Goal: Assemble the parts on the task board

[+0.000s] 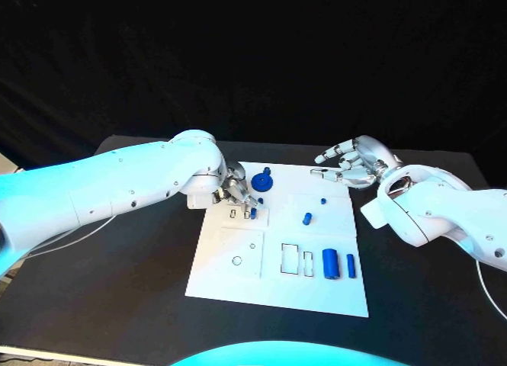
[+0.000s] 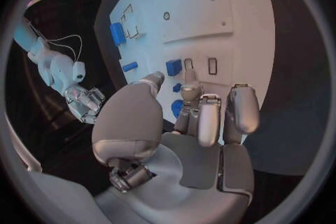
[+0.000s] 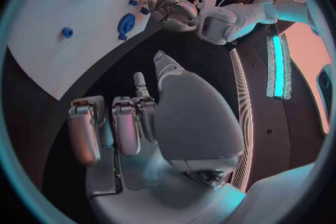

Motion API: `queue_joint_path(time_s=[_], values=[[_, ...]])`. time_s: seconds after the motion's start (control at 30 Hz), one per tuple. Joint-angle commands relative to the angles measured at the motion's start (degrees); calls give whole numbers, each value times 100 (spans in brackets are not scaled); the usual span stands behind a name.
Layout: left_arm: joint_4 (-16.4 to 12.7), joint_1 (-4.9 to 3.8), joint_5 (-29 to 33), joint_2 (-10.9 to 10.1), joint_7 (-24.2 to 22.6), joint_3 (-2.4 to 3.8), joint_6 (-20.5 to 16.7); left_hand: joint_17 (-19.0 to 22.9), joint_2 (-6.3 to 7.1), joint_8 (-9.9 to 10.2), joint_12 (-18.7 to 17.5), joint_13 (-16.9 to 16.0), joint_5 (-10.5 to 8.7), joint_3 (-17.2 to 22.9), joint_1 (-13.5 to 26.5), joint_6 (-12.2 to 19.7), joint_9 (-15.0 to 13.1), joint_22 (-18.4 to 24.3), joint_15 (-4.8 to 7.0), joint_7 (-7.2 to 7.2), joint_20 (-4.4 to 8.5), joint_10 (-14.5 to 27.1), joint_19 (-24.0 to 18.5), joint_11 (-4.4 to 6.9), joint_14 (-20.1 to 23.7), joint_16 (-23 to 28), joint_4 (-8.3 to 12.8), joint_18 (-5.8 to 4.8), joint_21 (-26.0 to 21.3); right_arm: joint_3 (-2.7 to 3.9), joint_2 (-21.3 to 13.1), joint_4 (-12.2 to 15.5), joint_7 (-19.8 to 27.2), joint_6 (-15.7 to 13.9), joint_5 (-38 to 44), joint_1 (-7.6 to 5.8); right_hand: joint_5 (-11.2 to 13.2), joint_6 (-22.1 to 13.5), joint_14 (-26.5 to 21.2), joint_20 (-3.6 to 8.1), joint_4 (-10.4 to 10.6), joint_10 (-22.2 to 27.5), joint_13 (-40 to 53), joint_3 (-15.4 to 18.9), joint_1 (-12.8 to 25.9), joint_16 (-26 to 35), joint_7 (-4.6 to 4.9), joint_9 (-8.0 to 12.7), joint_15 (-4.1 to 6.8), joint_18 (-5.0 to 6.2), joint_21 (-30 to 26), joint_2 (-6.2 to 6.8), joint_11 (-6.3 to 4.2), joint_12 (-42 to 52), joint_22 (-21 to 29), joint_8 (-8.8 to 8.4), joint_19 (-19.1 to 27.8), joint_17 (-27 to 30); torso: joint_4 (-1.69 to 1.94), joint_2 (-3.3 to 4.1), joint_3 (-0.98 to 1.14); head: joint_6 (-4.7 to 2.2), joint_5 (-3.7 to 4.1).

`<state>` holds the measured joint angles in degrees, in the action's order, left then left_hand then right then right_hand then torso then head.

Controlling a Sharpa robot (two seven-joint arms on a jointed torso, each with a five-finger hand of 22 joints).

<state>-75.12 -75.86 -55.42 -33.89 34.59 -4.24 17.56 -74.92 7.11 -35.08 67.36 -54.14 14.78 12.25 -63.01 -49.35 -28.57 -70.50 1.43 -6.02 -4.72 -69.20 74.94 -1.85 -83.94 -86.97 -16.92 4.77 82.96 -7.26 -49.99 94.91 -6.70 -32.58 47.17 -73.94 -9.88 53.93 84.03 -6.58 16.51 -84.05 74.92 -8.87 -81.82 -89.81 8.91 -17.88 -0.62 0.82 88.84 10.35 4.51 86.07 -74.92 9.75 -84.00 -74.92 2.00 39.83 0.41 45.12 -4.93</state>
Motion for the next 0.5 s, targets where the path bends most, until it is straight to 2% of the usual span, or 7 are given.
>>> queue_joint_path(time_s=[0.03, 0.5], values=[[-20, -3, 63, 32, 4, 1, 199, -711, -1, 32, -12, -4, -28, -46, 54, 27, -6, -9, 6, 4, -16, 27, 7, 1, -308, 0, 0, -53, 21, 2, 15, -7, -36, 127, 61, 0, 48, -49, 584, 44, -1, -232, 1150, -28, 58, -1, 13, 8, 45, -47, -14, -6, -19, -30, -1423, 14, -530, -1457, 0, 0, 0, 6, 2], [30, 1, 80, 99, -1, -1, 301, -752, -124, 36, 36, -67, 24, 55, -249, -1, -76, -24, 0, 9, -37, 16, 2, 3, -317, -15, 22, -53, 26, 2, 47, -31, -98, 185, 80, 1, 27, -50, 582, 44, -8, -231, 1149, -40, 47, 2, 12, 8, 45, -45, -24, -15, -20, -30, -1417, 20, -525, -1449, -5, -3, 2, 20, 10]])
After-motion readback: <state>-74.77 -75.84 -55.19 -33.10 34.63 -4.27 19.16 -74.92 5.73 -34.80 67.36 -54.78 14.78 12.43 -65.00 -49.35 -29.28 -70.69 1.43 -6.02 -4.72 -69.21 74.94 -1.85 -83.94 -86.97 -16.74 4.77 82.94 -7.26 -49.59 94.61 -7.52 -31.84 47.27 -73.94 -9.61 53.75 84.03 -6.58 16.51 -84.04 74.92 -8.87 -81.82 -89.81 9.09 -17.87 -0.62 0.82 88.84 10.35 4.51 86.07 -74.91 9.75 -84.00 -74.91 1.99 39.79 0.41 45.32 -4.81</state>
